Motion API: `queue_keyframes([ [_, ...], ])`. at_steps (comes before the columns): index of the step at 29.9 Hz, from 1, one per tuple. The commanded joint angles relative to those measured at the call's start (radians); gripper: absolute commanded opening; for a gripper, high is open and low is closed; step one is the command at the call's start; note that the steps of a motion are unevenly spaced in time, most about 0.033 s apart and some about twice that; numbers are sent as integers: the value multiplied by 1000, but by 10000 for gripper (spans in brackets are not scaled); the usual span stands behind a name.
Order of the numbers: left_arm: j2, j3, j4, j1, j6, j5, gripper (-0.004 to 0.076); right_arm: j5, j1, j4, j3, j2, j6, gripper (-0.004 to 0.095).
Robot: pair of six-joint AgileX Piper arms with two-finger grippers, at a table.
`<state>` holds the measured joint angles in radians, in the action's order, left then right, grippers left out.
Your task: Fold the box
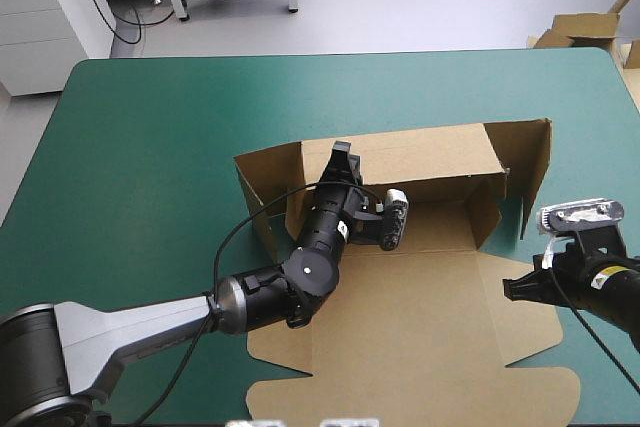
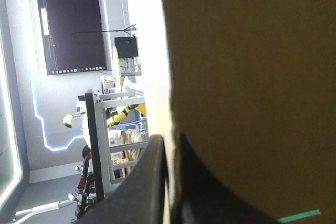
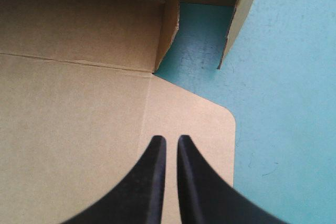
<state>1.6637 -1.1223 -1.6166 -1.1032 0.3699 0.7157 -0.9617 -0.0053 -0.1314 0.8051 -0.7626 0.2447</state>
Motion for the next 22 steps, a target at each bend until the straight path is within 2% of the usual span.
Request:
queue_keyframes([
  [1,-20,-12,9,-13,4,-36,-8,57,-8,-8,20,7,-20,257],
  [6,-20,-12,9,-13,4,-36,-8,117,-8,-8,-18,7,-20,619],
  [9,-20,-12,9,-13,4,-36,-8,170,-8,-8,-58,7,-20,765],
  [14,-20,-12,9,-13,4,-36,-8,211,-8,-49,-89,7,-28,756],
  [18,-20,-12,9,-13,4,-36,-8,274,-8,-57,-48,7,-29,677],
  [22,-20,-12,9,-13,4,-36,-8,351,-8,-29,77,-24,-64,602],
])
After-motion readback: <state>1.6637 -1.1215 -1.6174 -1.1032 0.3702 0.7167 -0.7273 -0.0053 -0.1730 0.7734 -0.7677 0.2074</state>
